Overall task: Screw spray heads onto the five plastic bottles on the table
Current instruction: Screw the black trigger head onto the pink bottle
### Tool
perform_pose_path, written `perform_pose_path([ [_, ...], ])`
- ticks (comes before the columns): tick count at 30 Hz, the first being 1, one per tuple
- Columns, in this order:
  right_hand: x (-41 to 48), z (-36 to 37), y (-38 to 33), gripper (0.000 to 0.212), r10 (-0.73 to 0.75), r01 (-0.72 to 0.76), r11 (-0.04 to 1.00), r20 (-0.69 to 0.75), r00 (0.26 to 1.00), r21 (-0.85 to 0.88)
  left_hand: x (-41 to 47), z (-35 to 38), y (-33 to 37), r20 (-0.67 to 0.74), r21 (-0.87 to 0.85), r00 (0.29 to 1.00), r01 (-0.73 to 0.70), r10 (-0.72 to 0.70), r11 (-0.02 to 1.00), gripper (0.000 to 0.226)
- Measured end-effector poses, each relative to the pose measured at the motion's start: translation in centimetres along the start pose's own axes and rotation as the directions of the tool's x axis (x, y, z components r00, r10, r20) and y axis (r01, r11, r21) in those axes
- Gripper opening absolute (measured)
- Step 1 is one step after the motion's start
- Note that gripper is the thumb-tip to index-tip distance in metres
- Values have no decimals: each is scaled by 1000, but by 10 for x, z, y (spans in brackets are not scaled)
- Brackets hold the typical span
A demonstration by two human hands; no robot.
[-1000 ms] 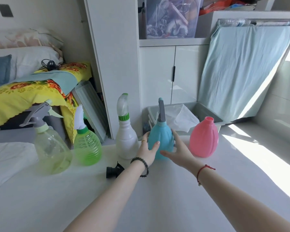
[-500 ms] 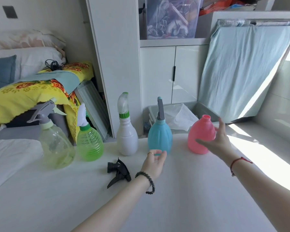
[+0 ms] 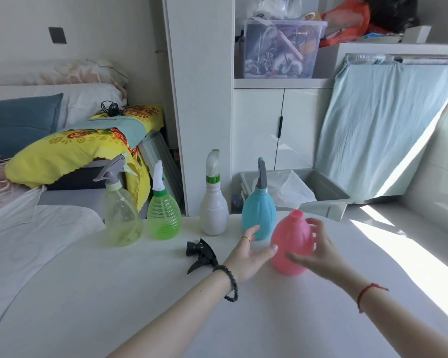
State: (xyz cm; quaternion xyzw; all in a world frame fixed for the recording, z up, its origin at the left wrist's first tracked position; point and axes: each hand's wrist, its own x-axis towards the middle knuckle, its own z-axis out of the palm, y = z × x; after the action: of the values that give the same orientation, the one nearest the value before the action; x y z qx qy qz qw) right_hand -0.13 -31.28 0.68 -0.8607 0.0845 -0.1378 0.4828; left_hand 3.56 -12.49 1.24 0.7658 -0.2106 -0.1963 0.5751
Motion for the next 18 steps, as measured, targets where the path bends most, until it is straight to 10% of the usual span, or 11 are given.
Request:
perform_pose_path([
  [6,-53,56,-45,77,-210,192,977,249,946,95,-40,-24,-8,-31,111,989,-143,147,983,67],
  [12,-45,81,-64,93,-200,335,928,542,816,-163,-76,-82,-26,-168,173,977,-99,129,980,55],
  [18,-9,115,-71,71,-164,351,865,458,874,-359,-100,-120,-42,-197,167,977,-53,86,985,61],
])
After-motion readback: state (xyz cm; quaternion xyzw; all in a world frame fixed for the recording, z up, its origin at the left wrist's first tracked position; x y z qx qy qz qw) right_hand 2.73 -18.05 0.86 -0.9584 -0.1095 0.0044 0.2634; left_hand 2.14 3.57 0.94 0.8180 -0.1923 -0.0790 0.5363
